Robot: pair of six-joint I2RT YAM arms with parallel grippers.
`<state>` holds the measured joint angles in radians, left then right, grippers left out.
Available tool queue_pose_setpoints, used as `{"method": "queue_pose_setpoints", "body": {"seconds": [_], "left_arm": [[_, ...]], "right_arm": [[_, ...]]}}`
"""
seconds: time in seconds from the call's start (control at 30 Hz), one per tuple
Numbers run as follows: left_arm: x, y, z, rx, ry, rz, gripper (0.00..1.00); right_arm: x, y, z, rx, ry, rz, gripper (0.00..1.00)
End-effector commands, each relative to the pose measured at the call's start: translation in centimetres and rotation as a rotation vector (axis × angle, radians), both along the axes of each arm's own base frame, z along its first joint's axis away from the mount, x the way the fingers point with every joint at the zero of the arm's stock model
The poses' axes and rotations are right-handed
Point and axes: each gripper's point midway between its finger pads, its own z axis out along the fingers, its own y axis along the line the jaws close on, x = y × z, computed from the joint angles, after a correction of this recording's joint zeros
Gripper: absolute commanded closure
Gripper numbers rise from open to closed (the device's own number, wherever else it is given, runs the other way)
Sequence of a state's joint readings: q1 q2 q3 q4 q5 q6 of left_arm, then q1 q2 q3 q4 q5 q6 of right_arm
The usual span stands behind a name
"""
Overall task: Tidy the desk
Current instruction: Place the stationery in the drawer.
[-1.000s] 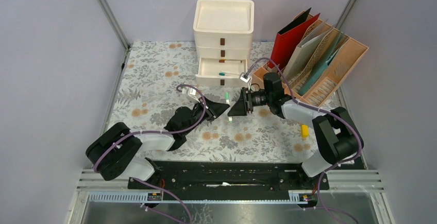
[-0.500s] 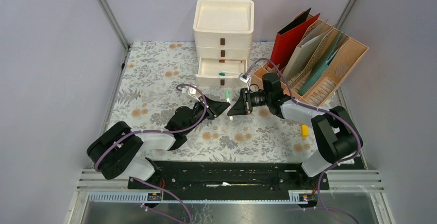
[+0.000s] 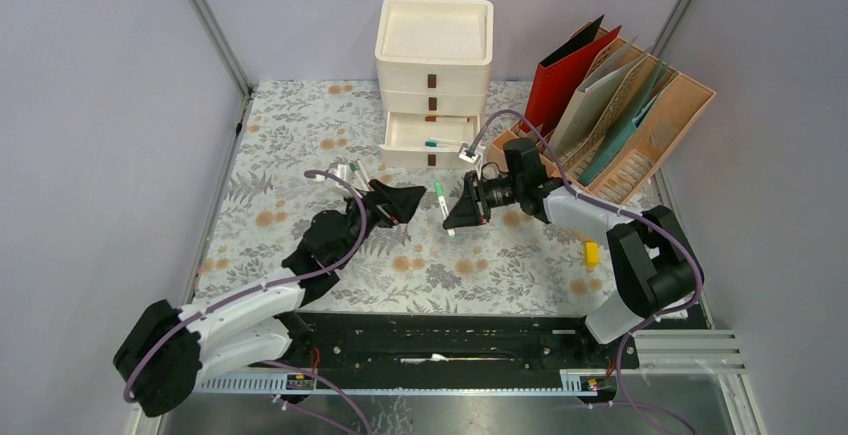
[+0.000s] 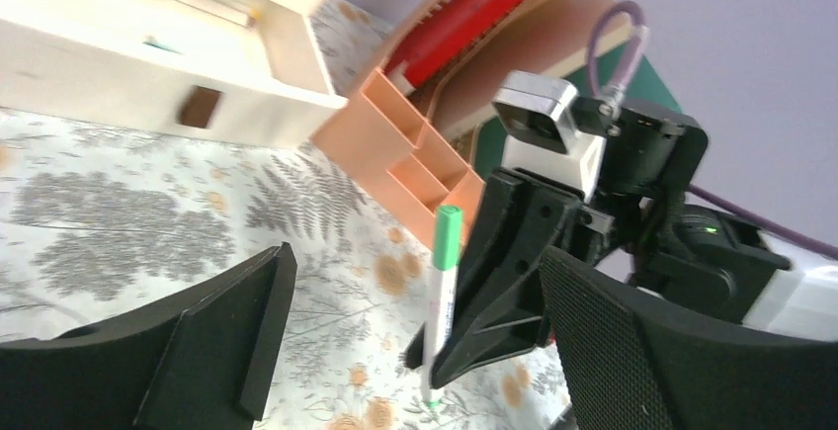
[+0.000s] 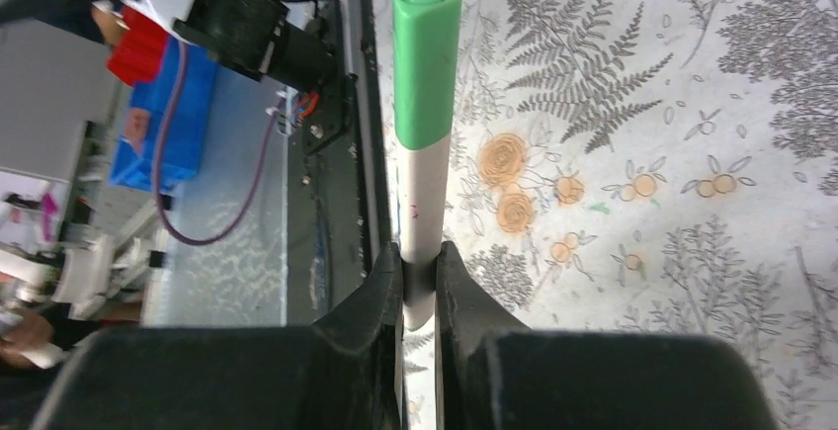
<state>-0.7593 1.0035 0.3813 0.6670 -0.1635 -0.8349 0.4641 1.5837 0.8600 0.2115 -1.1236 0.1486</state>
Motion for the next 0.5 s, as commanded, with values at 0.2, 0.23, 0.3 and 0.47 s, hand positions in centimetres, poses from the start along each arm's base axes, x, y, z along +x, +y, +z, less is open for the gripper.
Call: {"method": "queue_pose_setpoints", "body": {"seconds": [0.2, 0.23, 0.3, 0.47], "left_arm": [[0.7, 7.7, -5.5, 0.358, 0.102, 0.219, 0.01], [0.7, 8.5, -6.2, 0.377, 0.124, 0.234, 0.01], [0.5, 9.3, -6.7, 0.394, 0.140, 0.244, 0.01], [0.4, 11.1, -7.5, 0.438, 0.151, 0.284, 0.01]], "right_arm": [[2.3, -2.5, 0.8, -0.247, -0.365, 0.053, 1.00], [2.9, -2.9, 0.9, -0.284, -0.398, 0.049, 1.00], [4.4, -3.6, 1.2, -0.358, -0.466, 0.043, 1.00], [9.6, -4.8, 2.3, -0.548, -0.596, 0.016, 1.00]]}}
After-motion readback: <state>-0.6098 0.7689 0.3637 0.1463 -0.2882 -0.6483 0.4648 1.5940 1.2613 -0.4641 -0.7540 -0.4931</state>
